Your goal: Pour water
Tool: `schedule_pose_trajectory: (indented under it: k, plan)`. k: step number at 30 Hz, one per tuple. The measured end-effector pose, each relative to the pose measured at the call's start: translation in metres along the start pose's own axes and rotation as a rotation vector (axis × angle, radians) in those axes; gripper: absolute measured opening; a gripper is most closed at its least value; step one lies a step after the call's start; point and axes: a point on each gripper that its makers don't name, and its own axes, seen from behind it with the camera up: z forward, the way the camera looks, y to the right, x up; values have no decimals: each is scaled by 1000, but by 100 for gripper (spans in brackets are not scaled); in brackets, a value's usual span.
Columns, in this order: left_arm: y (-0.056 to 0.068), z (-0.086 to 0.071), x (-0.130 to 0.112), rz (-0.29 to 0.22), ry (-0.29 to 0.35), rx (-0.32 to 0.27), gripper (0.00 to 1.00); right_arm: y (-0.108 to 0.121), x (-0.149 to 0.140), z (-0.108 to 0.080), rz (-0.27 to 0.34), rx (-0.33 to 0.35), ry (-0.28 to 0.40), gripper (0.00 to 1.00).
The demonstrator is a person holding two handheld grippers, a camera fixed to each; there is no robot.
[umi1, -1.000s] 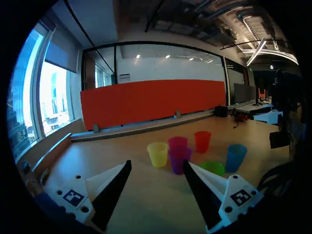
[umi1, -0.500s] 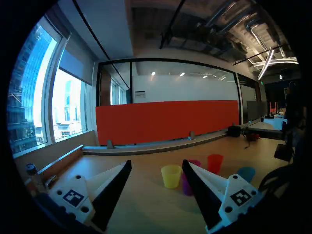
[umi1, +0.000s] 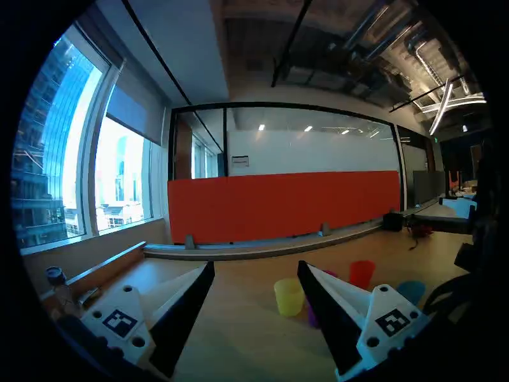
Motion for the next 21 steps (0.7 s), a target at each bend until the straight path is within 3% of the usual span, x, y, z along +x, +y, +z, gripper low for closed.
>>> schedule_pose_trajectory:
  k: [6, 21]
  plan:
    - [-13, 3, -9, 24, -20, 52, 97, 1, -1, -4, -34, -9, 6, 99]
    - [-22, 11, -32, 25, -14, 123, 97, -7, -3, -11, -20, 0, 12, 99]
